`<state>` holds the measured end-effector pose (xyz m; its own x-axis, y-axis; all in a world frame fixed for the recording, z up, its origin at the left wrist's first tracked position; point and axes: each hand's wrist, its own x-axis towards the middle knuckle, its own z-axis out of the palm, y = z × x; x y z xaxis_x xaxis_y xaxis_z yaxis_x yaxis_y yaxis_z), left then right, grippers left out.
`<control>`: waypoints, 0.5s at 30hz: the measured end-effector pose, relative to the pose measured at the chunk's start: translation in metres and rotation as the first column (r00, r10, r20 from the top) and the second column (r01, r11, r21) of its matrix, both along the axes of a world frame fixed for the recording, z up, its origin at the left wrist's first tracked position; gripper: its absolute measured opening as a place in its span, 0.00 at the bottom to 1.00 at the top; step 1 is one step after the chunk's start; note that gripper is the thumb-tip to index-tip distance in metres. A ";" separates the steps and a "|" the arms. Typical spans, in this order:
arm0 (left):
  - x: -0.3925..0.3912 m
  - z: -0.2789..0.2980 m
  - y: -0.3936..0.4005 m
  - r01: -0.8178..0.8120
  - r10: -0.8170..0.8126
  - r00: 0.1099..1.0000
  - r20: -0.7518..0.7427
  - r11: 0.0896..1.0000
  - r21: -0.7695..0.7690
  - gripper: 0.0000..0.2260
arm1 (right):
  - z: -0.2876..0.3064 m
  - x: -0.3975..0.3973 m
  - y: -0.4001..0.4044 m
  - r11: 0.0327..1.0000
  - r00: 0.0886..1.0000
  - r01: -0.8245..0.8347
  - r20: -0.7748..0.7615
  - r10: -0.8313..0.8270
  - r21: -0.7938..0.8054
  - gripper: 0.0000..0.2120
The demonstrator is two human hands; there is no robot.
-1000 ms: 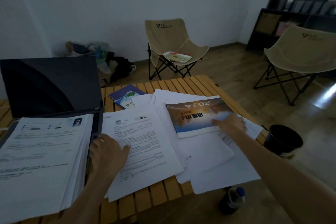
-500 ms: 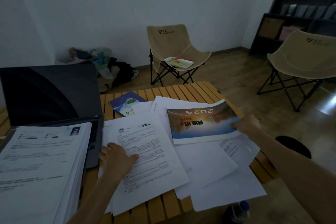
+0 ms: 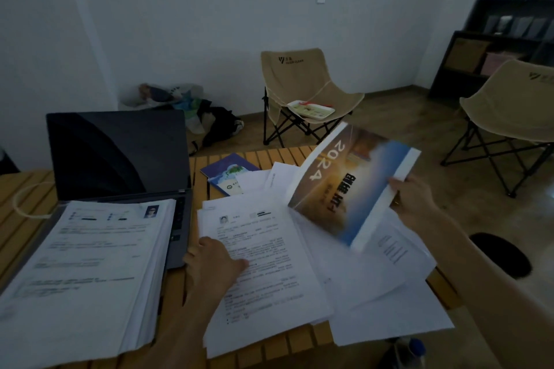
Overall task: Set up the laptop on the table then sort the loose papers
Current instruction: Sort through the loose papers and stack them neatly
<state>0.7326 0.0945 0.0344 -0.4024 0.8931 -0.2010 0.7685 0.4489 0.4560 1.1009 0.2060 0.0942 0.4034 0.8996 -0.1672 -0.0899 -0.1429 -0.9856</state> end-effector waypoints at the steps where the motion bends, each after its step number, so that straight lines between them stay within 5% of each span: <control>1: 0.001 0.001 -0.001 -0.027 0.027 1.000 0.003 0.999 -0.029 0.48 | -0.003 0.001 0.001 0.999 0.998 0.043 0.040 -0.043 -0.003 0.03; 4: -0.009 -0.012 0.006 -0.045 0.047 0.998 0.028 0.997 -0.067 0.52 | 0.011 0.010 0.005 0.997 0.991 0.076 0.106 -0.078 0.019 0.07; 9: -0.014 -0.015 0.010 -0.035 0.042 0.998 0.042 0.988 -0.151 0.66 | 0.017 0.024 0.009 0.982 0.947 -0.118 0.280 0.155 -0.145 0.11; 13: 0.001 0.003 0.002 -0.066 0.075 0.994 0.081 0.991 -0.115 0.60 | -0.034 0.016 -0.006 0.869 0.787 -0.137 0.481 0.387 -0.476 0.13; 15: 0.002 0.005 0.005 -0.067 0.074 0.992 0.107 0.996 -0.064 0.54 | -0.049 0.014 -0.013 0.879 0.836 -0.085 0.446 0.319 -0.469 0.24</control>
